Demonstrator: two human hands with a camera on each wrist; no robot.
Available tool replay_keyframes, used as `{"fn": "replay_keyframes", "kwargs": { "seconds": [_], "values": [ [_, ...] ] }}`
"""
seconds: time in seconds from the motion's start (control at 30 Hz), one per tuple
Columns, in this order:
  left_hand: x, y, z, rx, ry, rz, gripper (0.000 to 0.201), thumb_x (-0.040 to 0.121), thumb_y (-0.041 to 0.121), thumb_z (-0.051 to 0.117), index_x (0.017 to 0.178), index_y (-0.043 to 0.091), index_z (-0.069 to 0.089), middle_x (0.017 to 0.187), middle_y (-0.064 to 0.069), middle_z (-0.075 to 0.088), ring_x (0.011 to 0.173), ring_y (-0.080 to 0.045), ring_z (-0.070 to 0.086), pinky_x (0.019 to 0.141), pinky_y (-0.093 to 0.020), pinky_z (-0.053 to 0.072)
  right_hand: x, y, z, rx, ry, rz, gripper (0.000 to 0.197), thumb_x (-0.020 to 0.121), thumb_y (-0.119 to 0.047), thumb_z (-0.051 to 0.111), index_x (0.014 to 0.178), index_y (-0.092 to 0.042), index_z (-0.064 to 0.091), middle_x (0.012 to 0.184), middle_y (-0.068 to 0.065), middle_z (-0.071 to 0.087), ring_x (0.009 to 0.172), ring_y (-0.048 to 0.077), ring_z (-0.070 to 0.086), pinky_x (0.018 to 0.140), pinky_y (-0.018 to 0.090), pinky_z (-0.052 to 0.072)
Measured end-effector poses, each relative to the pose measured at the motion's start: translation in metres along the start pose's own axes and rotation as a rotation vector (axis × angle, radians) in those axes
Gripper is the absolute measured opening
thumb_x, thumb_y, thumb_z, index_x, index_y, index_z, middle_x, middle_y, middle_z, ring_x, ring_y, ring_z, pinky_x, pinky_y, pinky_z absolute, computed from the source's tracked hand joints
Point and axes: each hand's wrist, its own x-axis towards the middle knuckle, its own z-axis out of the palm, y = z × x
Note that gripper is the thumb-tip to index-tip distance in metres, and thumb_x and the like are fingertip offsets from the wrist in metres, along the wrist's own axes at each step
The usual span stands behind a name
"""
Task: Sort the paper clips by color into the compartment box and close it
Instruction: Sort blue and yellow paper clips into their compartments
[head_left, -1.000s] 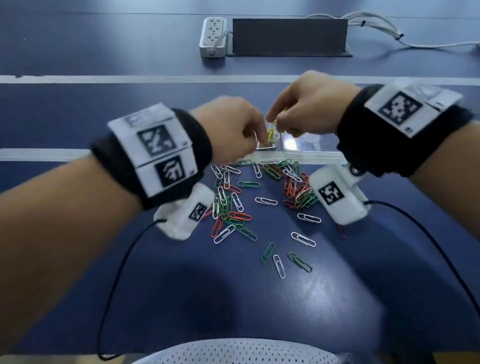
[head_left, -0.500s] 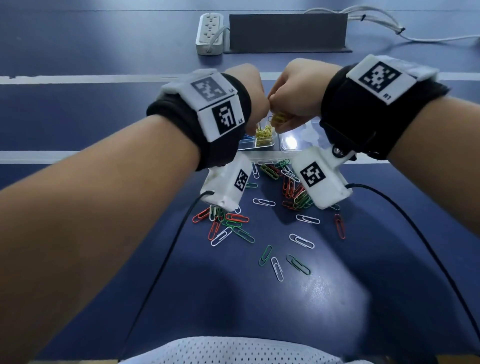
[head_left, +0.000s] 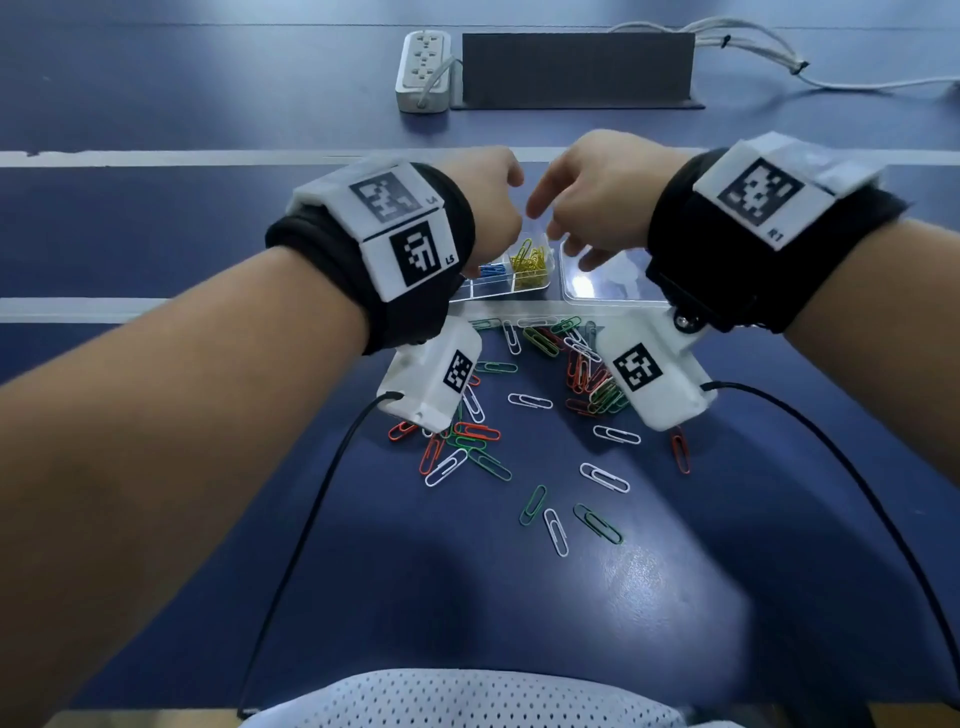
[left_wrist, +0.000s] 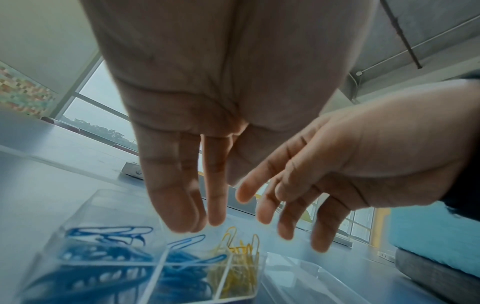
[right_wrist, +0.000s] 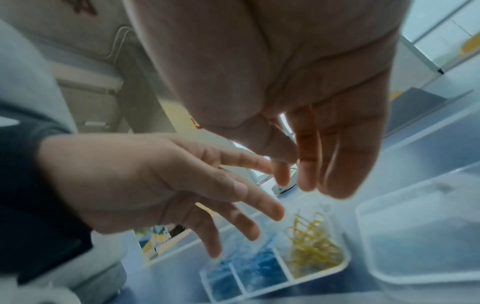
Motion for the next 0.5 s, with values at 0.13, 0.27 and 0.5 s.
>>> {"fn": "replay_keyframes", "kwargs": {
  "seconds": [0.13,0.27,0.5],
  "values": [
    [0.000,-0.008,-0.002,0.039,0.055,0.052,0.050,0.086,0.006,0.042,0.134,0.021,0.040,0.119,-0.008,0.062,0.105,-0.029,0.061,0.088,-0.044,0.054,-0.007,0.003,0.007,-0.320,-0.047,-0.091,0.049,0.087,-0.002,0.036,0.121,-0.026,0.063,0.125,0.002,0.060,0.095,0.021,0.062,0.078,0.025,0.049],
    [-0.009,-0.016,-0.006,0.033,0.053,0.055,0.049,0.086,0.006,0.042,0.132,0.022,0.042,0.125,-0.007,0.059,0.110,-0.027,0.058,0.089,-0.036,0.051,-0.006,0.005,0.010,-0.354,-0.069,-0.086,0.047,0.086,-0.004,0.038,0.118,-0.025,0.065,0.123,0.003,0.062,0.104,0.024,0.056,0.085,0.027,0.044],
    [-0.024,-0.026,-0.008,0.044,0.065,0.120,0.037,0.088,0.017,0.054,0.125,0.021,0.051,0.102,-0.003,0.067,0.069,-0.011,0.055,0.067,-0.025,0.043,0.009,0.013,0.013,-0.282,0.041,-0.151,0.016,0.087,-0.019,0.059,0.096,-0.020,0.072,0.087,-0.001,0.063,0.085,0.017,0.057,0.077,0.026,0.046]
  ]
}}
